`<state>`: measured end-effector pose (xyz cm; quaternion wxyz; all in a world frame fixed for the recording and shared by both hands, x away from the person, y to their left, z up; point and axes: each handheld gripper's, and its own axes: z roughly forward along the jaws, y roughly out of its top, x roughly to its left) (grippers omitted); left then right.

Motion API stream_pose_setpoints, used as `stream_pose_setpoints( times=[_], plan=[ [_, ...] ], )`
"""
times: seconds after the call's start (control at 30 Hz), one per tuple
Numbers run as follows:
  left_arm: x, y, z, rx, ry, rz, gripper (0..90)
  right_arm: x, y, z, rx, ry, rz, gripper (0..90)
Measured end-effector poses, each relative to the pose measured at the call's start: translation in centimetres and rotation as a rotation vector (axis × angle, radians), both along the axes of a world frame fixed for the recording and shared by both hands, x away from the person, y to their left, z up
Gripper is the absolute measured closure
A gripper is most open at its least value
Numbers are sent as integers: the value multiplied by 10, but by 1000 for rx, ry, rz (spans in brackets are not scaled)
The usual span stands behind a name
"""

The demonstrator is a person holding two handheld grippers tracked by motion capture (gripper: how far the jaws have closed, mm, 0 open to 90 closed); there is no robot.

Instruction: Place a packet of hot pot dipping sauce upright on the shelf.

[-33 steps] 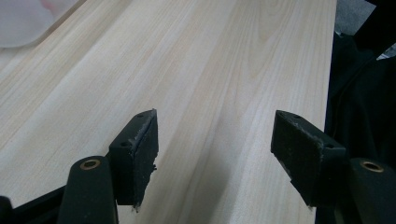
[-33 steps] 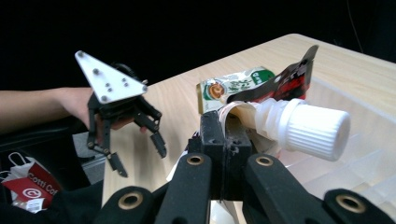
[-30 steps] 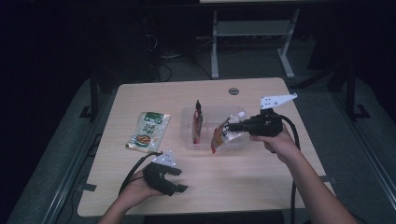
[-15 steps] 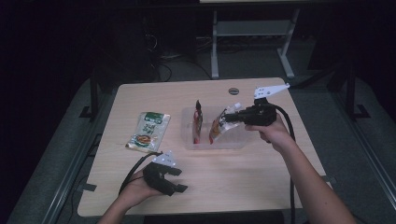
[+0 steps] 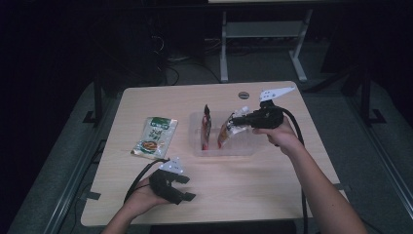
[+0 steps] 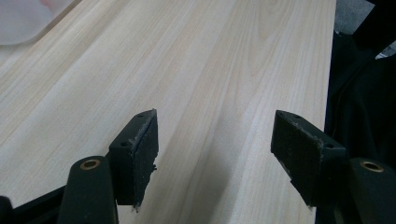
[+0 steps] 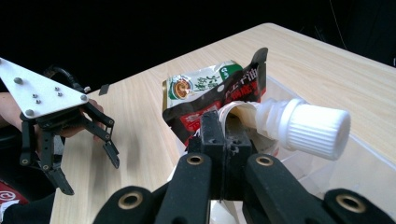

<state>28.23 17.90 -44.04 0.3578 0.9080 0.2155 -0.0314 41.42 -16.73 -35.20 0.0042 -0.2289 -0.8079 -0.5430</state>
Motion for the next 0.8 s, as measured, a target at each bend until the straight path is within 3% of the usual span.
stream_pose_setpoints(
  times=[0.8],
  plan=[
    [1, -1, -1, 2, 7, -12, 318, 16, 15, -20, 1, 42, -27, 895]
  ],
)
